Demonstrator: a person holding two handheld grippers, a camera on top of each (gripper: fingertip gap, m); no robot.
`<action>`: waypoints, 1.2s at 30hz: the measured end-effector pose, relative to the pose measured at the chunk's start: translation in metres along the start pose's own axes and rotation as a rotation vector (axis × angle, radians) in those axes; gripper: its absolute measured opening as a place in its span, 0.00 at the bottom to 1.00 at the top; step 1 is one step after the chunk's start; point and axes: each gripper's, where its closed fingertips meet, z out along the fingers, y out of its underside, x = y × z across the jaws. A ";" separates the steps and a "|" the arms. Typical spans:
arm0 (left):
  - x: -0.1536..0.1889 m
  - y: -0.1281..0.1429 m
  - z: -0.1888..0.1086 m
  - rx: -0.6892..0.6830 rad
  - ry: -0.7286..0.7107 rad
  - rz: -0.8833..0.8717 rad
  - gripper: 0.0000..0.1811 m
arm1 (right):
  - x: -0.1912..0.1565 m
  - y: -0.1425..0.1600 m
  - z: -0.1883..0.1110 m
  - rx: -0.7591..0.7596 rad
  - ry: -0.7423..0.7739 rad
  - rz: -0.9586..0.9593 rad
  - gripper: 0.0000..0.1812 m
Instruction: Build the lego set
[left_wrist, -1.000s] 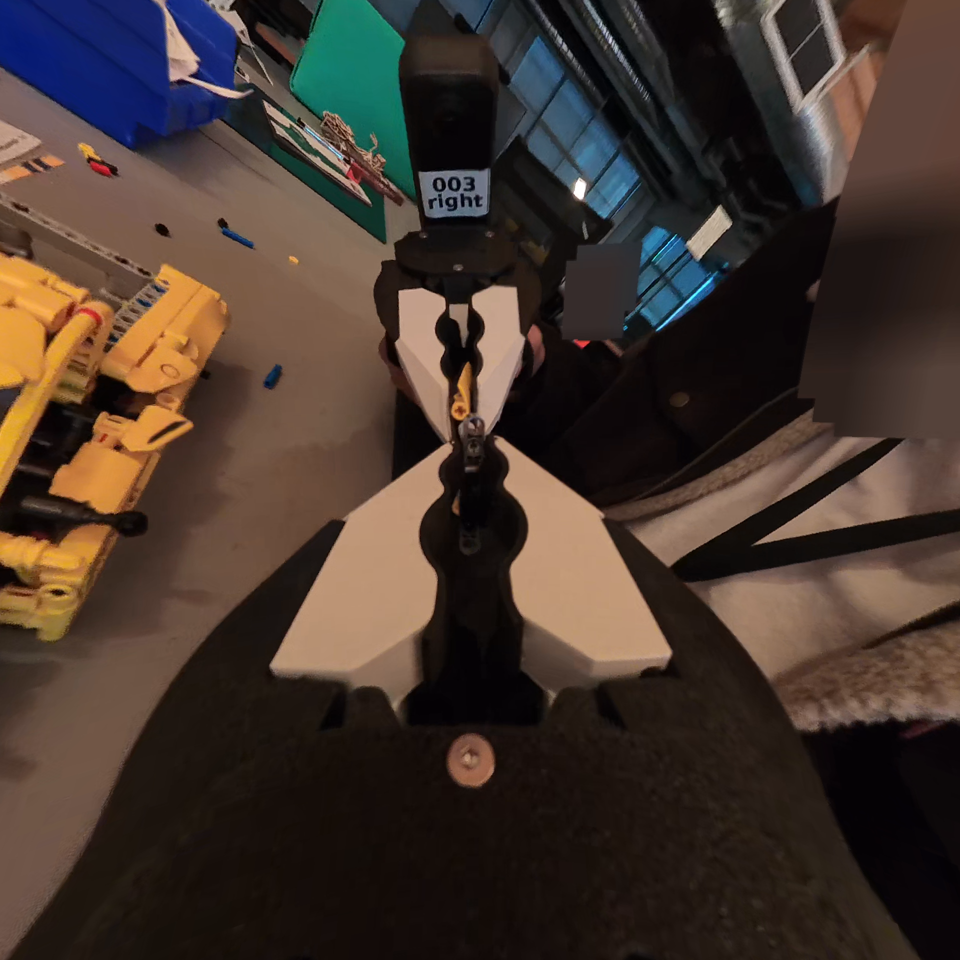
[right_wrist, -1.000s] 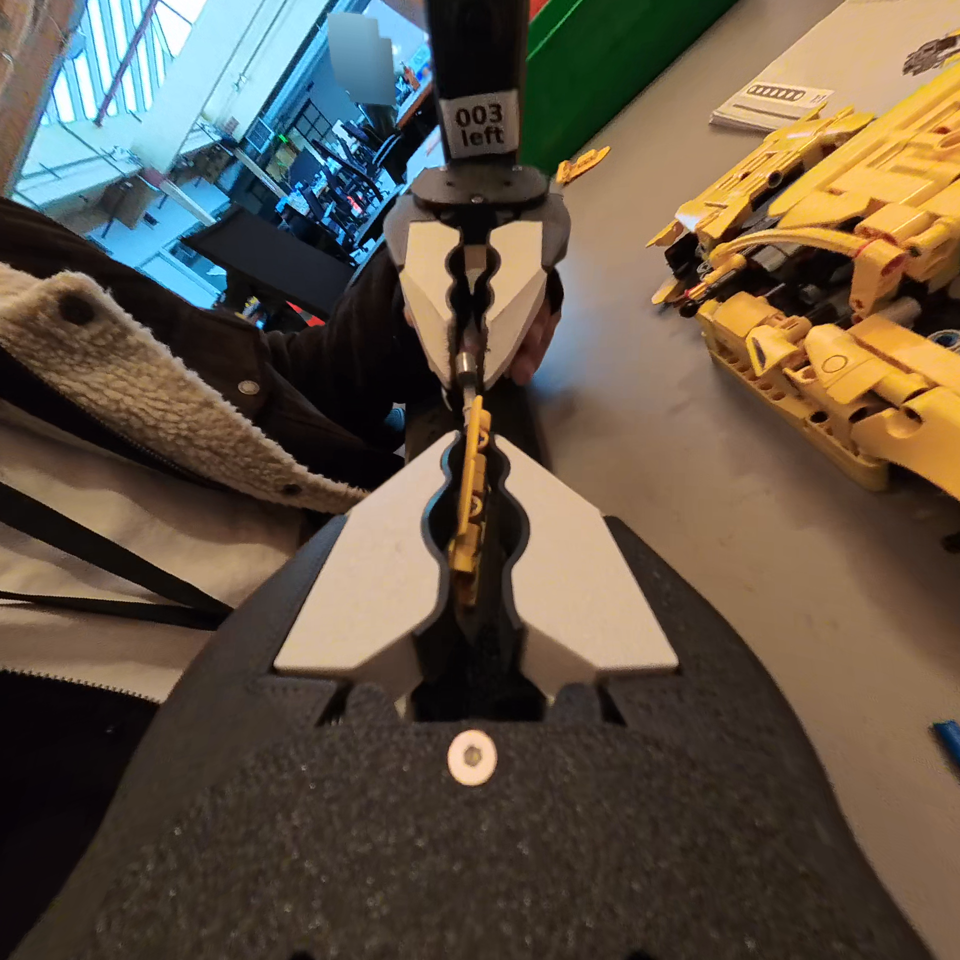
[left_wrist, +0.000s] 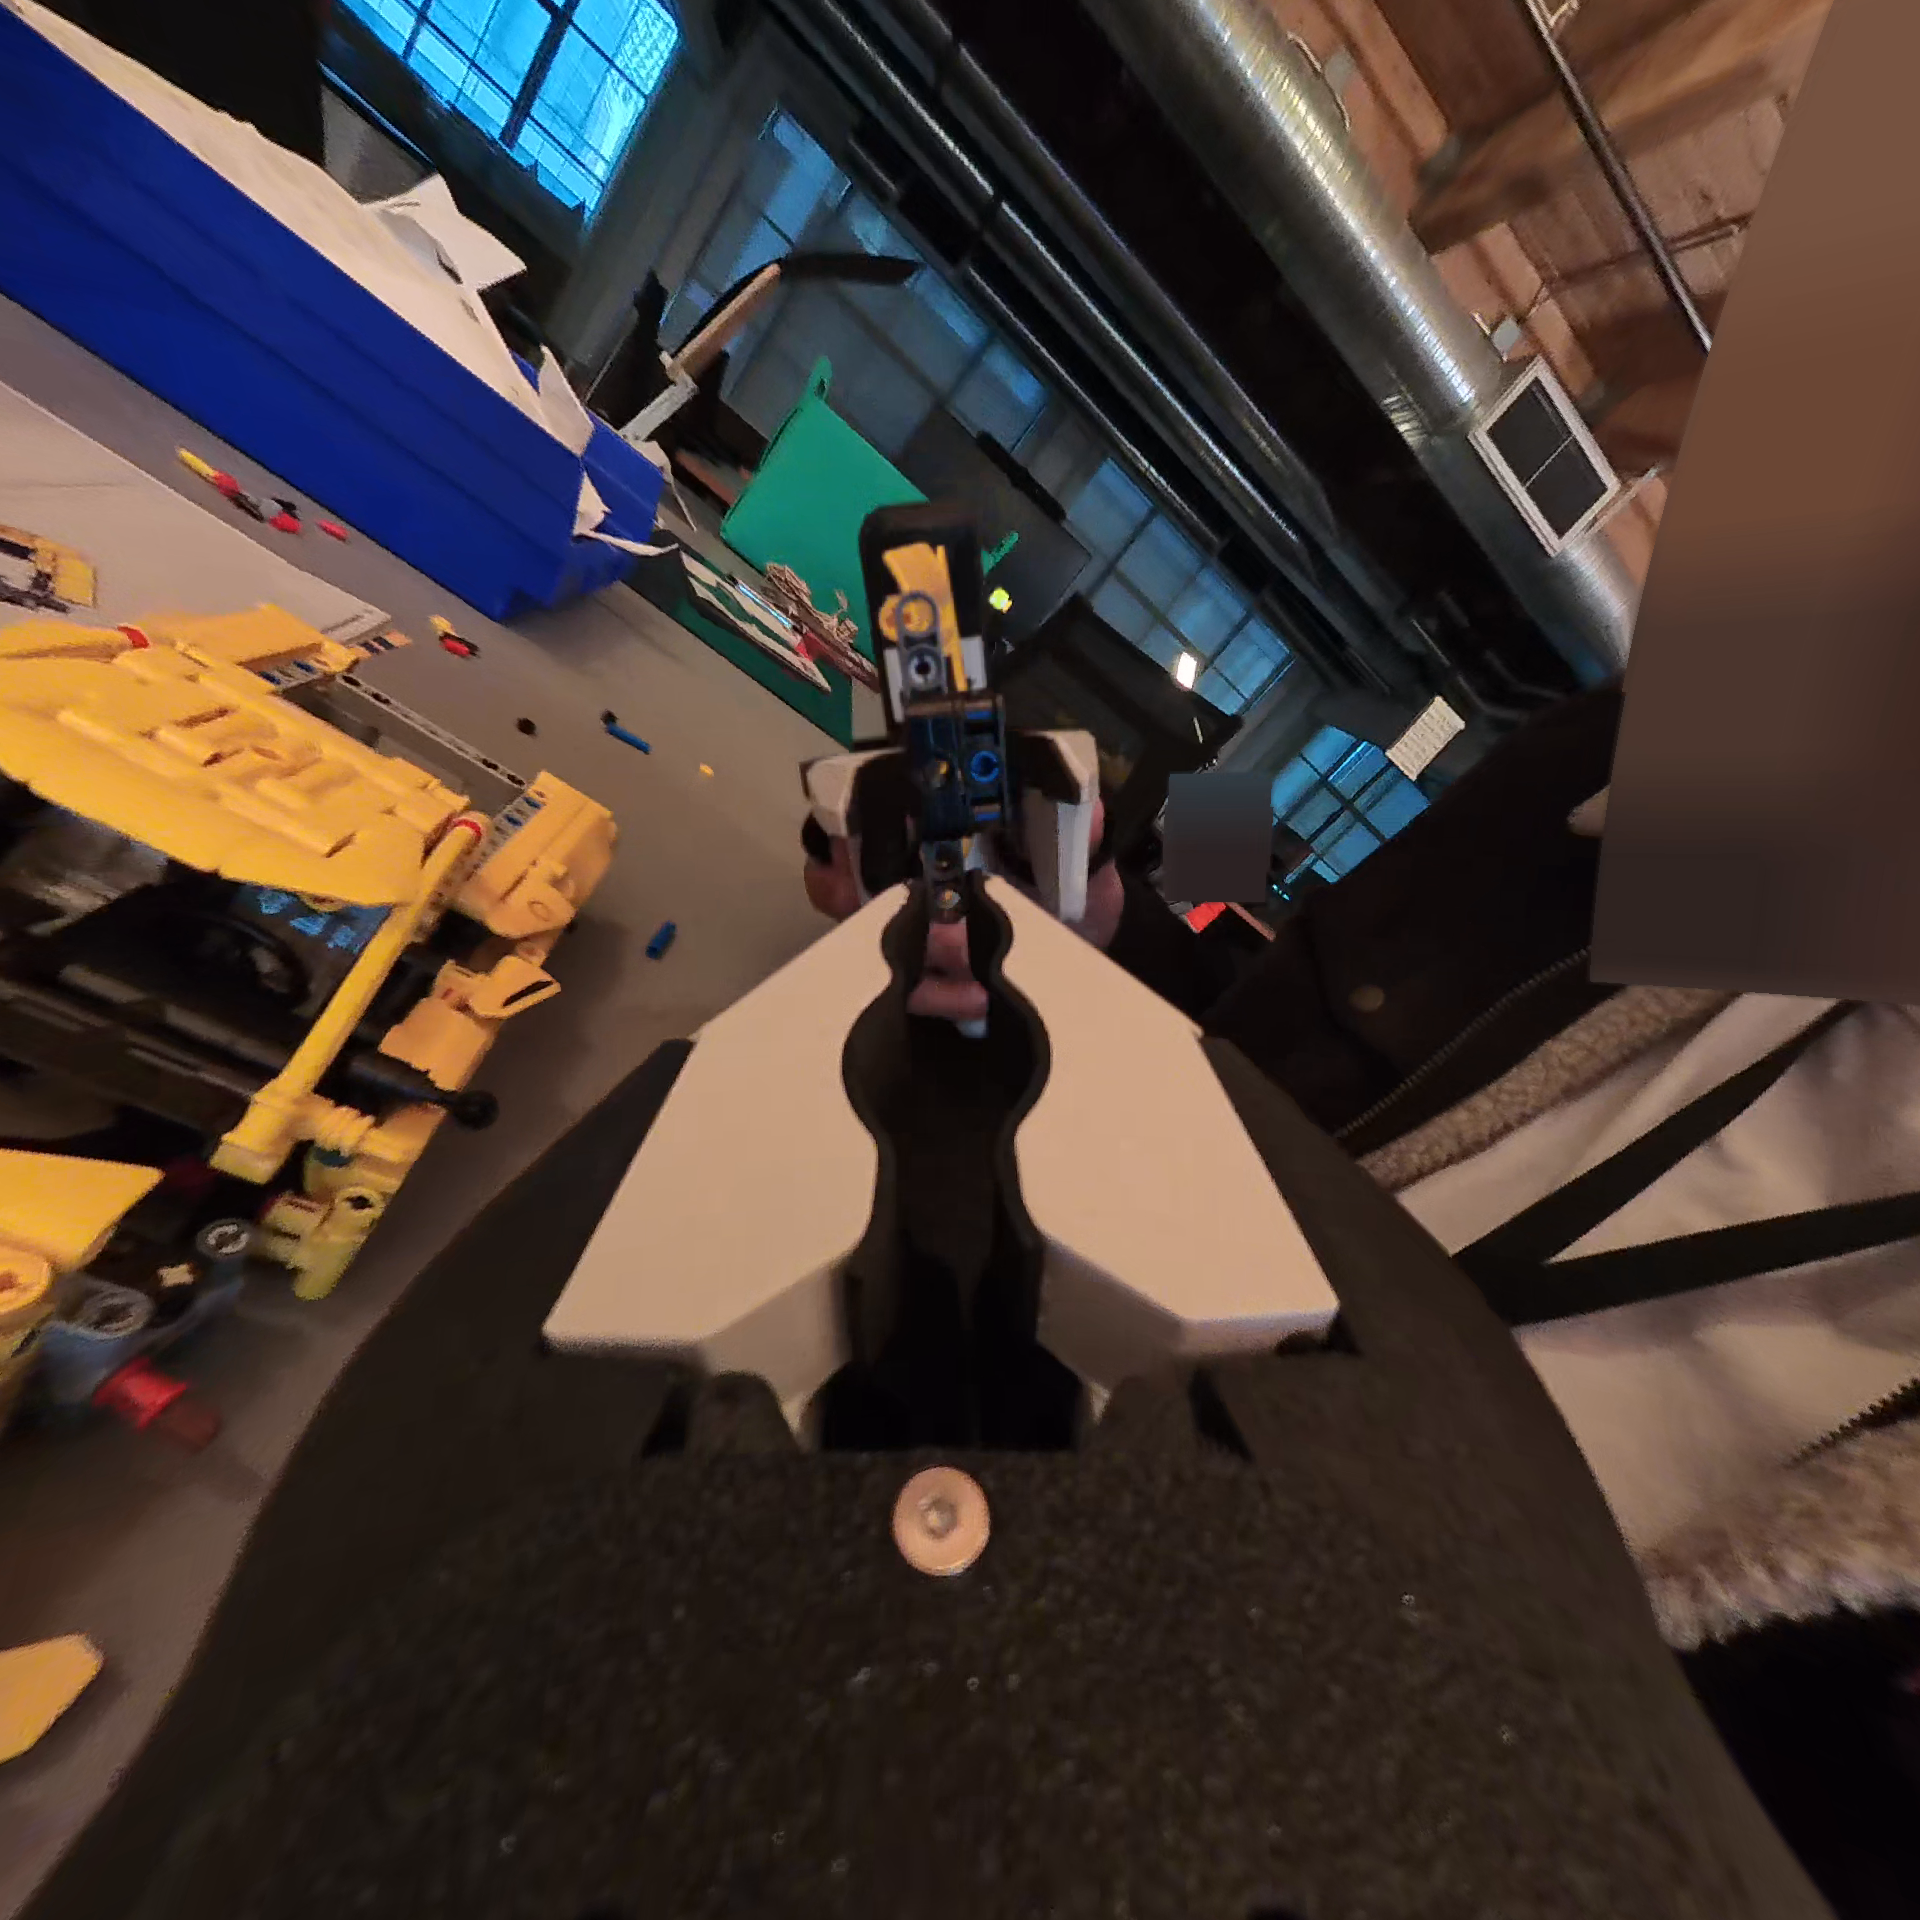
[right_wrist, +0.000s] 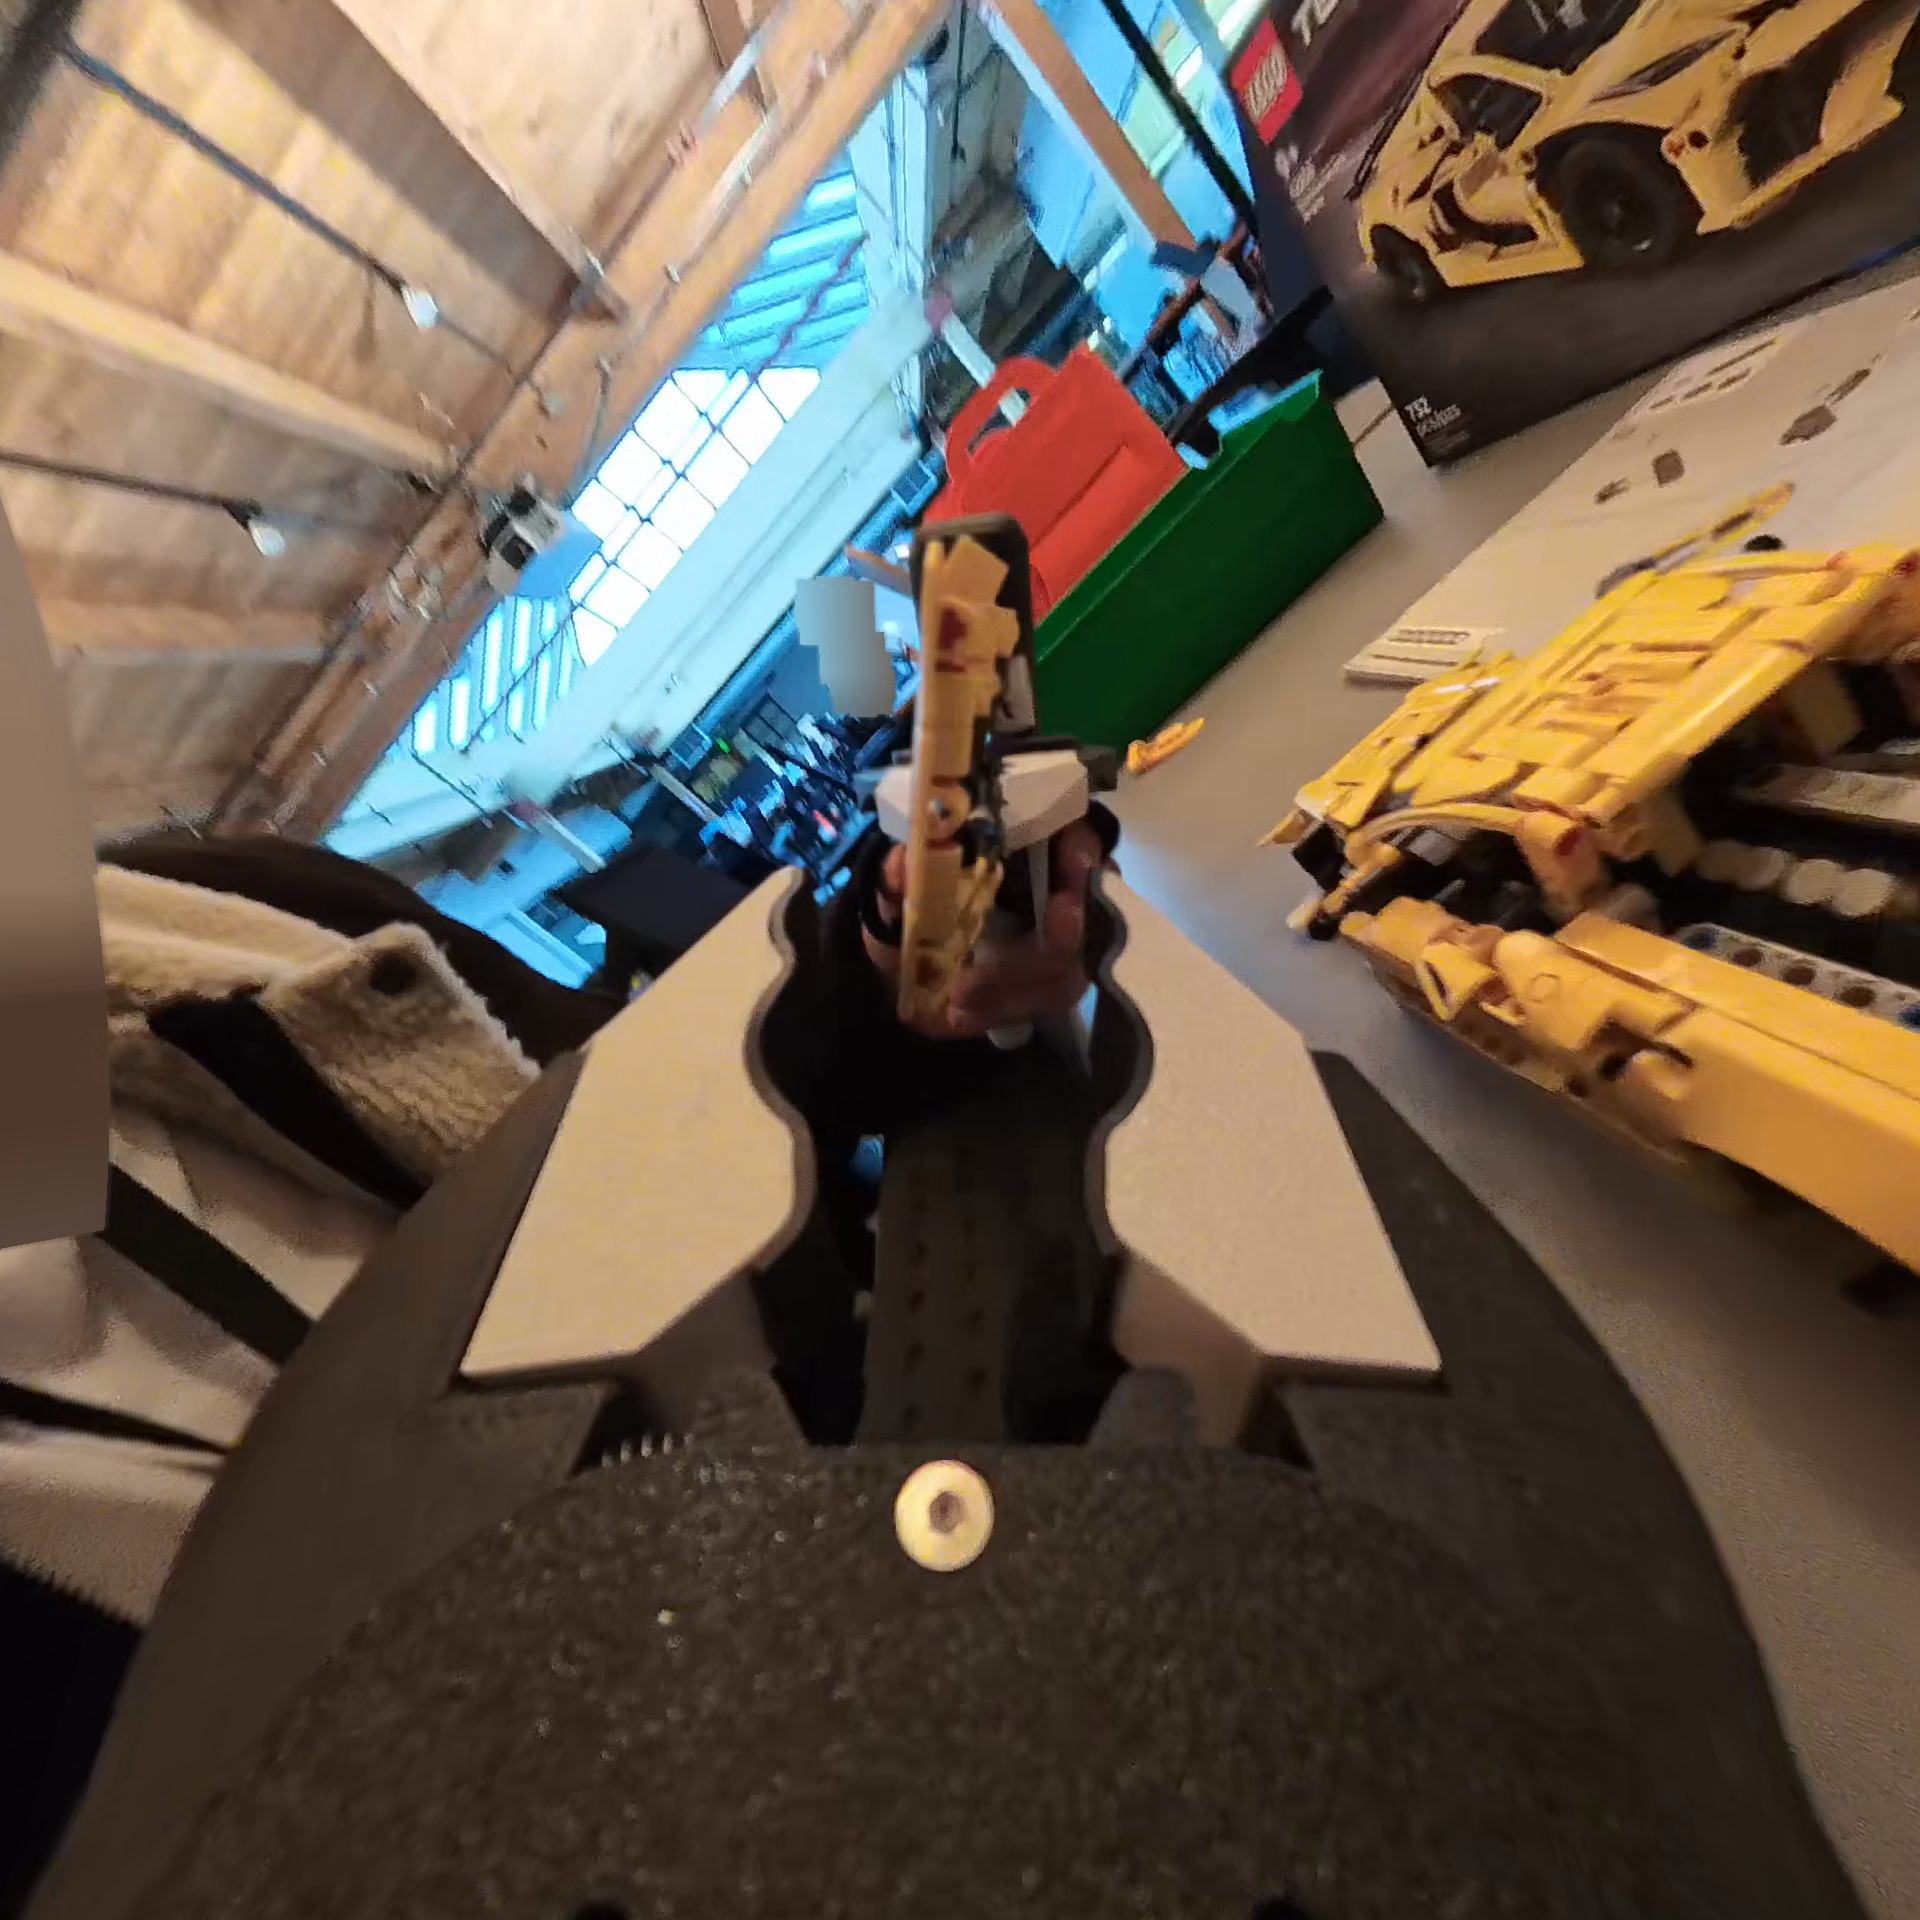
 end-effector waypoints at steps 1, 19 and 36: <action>0.000 0.000 0.001 0.005 -0.001 -0.003 0.04 | -0.001 -0.001 0.005 0.034 -0.004 0.007 0.24; -0.010 0.011 0.013 0.011 -0.035 -0.125 0.03 | 0.020 0.009 0.015 -0.043 0.152 -0.071 0.05; -0.025 0.025 0.018 -0.051 -0.093 -0.166 0.04 | 0.032 0.016 0.007 -0.064 0.173 -0.039 0.04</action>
